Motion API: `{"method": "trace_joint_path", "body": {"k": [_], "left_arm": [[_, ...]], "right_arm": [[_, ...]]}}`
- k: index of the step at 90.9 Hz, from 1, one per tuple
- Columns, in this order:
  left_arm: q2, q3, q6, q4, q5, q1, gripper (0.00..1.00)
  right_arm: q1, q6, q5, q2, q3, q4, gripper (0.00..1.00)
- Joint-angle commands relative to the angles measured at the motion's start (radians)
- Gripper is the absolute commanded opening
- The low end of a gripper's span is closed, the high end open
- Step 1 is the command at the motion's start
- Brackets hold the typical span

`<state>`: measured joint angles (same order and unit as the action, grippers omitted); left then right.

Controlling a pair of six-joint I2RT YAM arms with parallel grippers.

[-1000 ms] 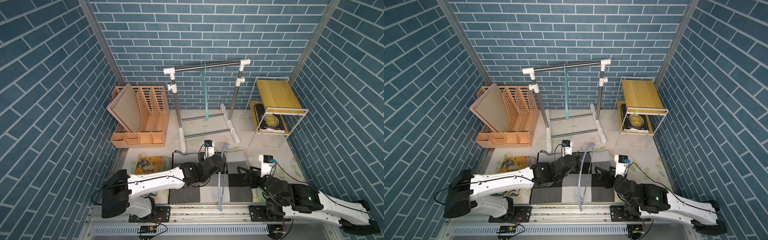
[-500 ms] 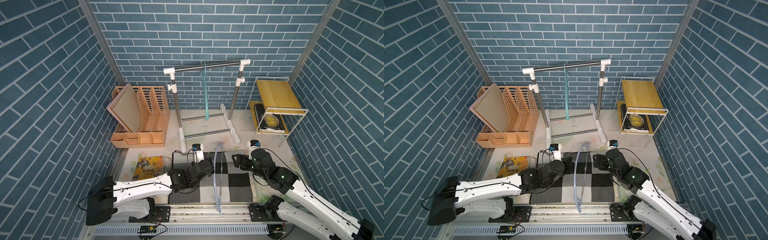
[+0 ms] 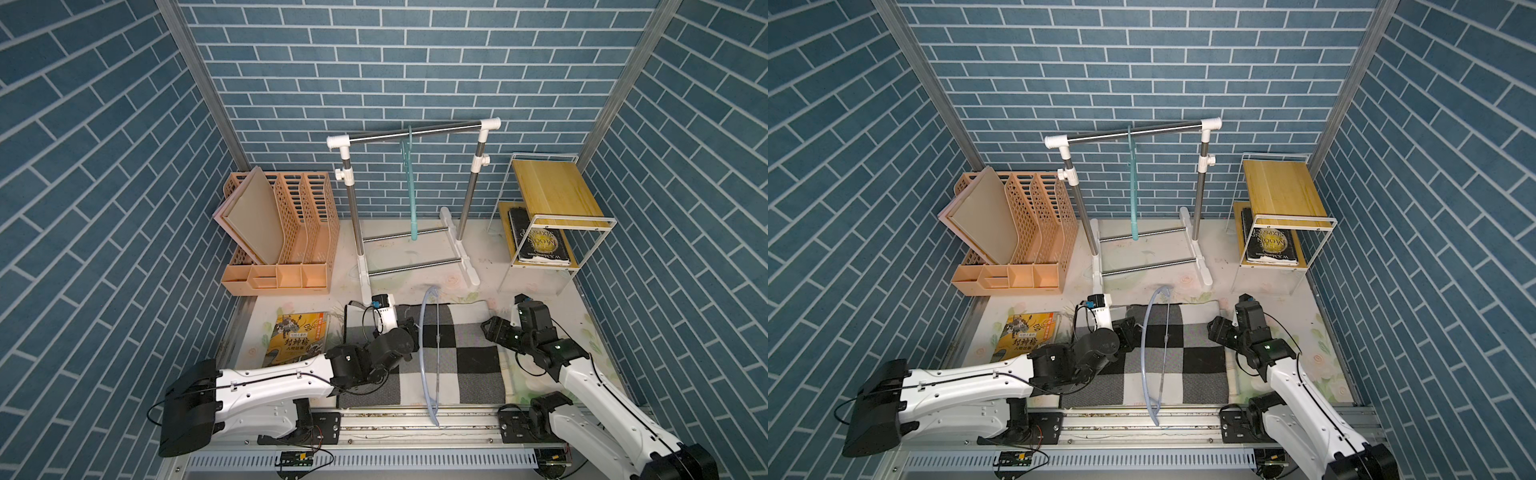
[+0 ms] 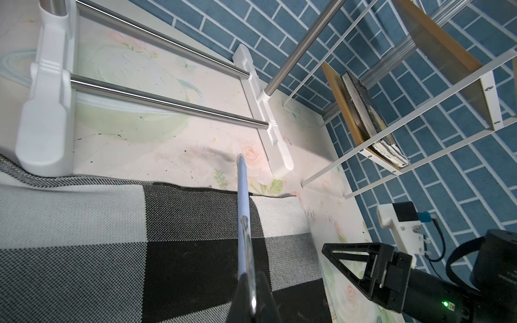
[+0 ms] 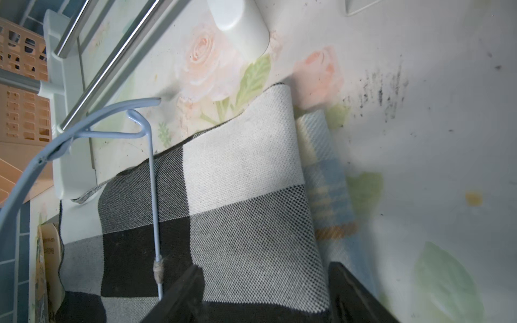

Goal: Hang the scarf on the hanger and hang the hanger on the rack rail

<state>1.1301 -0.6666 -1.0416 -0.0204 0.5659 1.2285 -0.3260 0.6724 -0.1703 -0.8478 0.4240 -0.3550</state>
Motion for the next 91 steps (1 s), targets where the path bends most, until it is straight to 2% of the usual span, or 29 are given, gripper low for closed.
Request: {"method": "trace_joint_path", "body": {"k": [1, 40, 61, 77, 91], "left_arm": [[-0.03, 0.017, 0.02, -0.005, 0.019, 0.003, 0.0], [-0.049, 0.037, 0.019, 0.034, 0.018, 0.003, 0.0], [-0.044, 0.042, 0.019, 0.031, 0.013, 0.002, 0.0], [-0.037, 0.04, 0.02, 0.028, 0.012, 0.003, 0.0], [-0.034, 0.036, 0.02, 0.036, 0.016, 0.003, 0.0]], "right_arm": [[0.005, -0.032, -0.004, -0.028, -0.003, 0.027, 0.71], [0.009, -0.063, 0.062, -0.163, 0.004, 0.062, 0.61], [0.01, -0.069, 0.042, -0.209, 0.005, 0.07, 0.56], [0.01, -0.076, 0.011, -0.203, 0.006, 0.07, 0.4], [0.009, -0.077, -0.005, -0.185, 0.004, 0.07, 0.22]]}}
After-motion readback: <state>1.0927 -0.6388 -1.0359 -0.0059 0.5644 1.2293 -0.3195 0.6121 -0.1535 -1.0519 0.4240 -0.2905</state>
